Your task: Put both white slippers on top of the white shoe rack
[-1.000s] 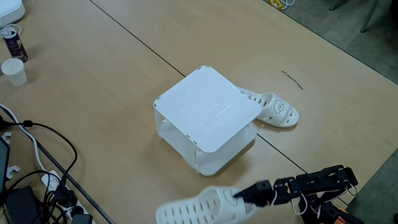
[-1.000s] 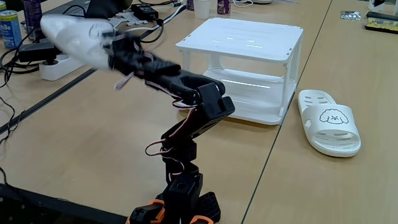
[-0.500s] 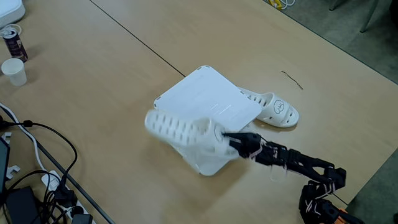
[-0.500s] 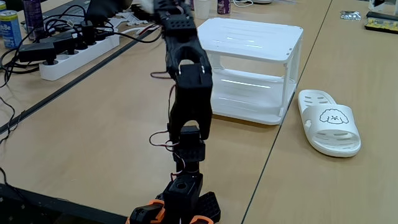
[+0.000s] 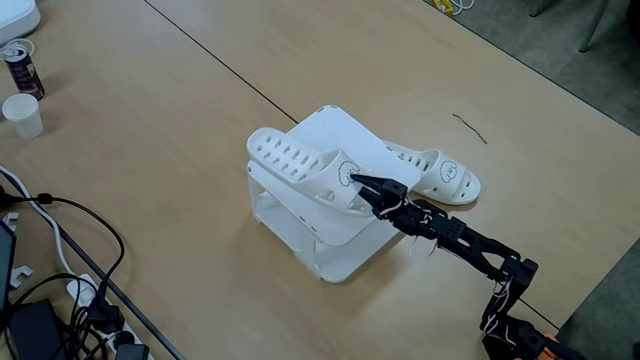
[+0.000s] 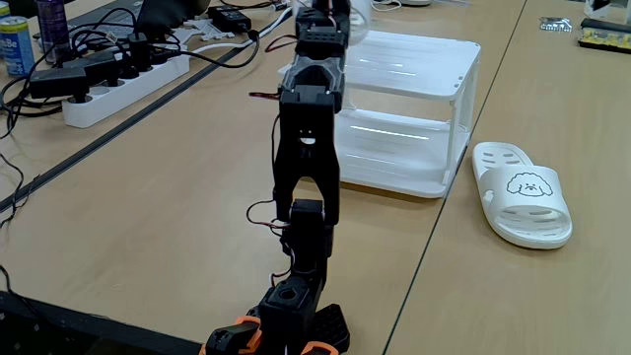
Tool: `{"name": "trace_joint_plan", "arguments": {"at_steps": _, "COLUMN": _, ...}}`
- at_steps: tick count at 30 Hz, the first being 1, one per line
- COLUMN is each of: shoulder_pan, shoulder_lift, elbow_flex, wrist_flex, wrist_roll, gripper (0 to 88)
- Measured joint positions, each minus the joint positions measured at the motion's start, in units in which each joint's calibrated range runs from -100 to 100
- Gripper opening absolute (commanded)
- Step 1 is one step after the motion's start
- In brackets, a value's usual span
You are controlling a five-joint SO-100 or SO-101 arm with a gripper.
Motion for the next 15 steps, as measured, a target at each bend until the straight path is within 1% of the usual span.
{"name": "trace_joint_plan", "arguments": {"at_steps": 8, "shoulder_pan": 3.15, "shoulder_lift": 3.05, "elbow_flex": -0.99, "wrist_flex": 0.17, "wrist_roll": 0.0, "gripper": 0.8}}
{"name": "trace_joint_plan", "arguments": {"at_steps": 15, "shoulder_pan": 2.4, "shoulder_lift": 5.28, "elbow_flex": -0.99, "wrist_flex": 0.17, "wrist_roll": 0.0, "gripper": 1.3}}
